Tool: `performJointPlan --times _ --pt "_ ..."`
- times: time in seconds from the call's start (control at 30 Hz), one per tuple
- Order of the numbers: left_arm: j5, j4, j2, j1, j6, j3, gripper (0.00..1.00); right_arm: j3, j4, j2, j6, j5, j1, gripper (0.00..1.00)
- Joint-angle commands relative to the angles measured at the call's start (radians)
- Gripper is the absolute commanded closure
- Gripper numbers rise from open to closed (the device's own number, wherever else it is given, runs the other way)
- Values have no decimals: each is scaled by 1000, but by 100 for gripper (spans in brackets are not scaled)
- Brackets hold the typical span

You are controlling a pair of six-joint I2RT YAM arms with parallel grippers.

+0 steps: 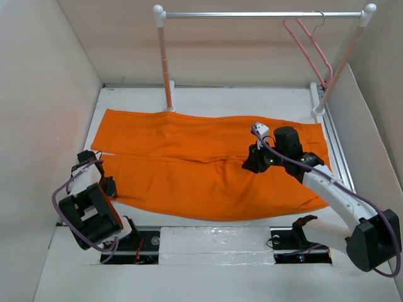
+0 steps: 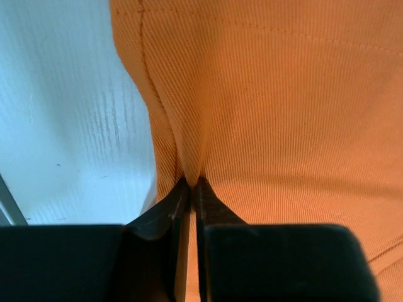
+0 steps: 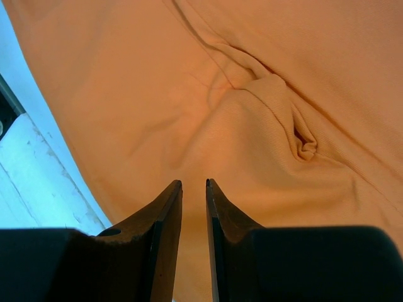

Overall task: Place the trousers on the hanger
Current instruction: Flatten out the trousers at the center of the board, then fold the trousers at the center of the board.

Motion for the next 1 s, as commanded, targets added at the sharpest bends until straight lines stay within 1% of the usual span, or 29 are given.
performJointPlan --times 0.0,0.1,0.2,0.23,0.3,0.33,0.37,0.4,0.43,0.47,0.57,0.6,0.67,0.7,0.73,0.8,0.83,0.87,0.9,0.93,0.97 --pt "-23 53 -22 8 19 -36 100 2 18 -1 14 -19 -27 72" --pt "-55 1 -70 8 69 4 100 12 -43 -1 19 28 -50 72" --pt "-63 -29 -226 8 134 41 100 23 -126 -7 19 99 -105 69" --pt "-49 -23 -257 8 176 55 100 22 -161 -4 57 104 -160 65" --pt "-58 -51 -285 -49 190 85 100 5 -192 2 66 93 -235 61" --pt "-58 -45 -285 -110 214 98 100 -6 -210 1 77 82 -281 58" --pt "-52 -43 -291 -127 225 101 100 -20 -218 -2 85 79 -365 57" --pt "-40 -30 -317 -139 243 102 100 -38 -226 -4 97 88 -393 55" --pt "-26 -11 -328 -151 260 95 100 -47 -238 -4 108 96 -419 55" --pt "8 13 -341 -152 295 95 100 -58 -238 -5 134 96 -471 55" --pt "52 10 -363 -162 366 113 100 -75 -262 -19 166 126 -554 56" --pt "68 12 -374 -176 383 113 100 -77 -275 -28 178 143 -612 56" --pt "123 18 -392 -196 406 115 100 -73 -310 -35 209 169 -674 59" --pt "126 21 -409 -236 408 110 100 -75 -307 -38 215 183 -730 59" --pt "156 36 -415 -260 409 108 100 -80 -306 -36 230 196 -761 59" --pt "204 50 -424 -279 432 111 100 -72 -321 -16 224 260 -830 60" --pt "229 69 -432 -279 444 115 100 -67 -338 -9 206 300 -908 60" --pt "259 72 -435 -279 454 119 100 -48 -350 13 197 346 -951 60" --pt "273 78 -433 -279 467 125 100 -34 -362 22 191 360 -988 60" --pt "275 83 -432 -325 471 140 100 -21 -371 27 189 380 -1043 61" --pt "284 89 -433 -346 469 144 100 -17 -370 34 192 399 -1070 60"
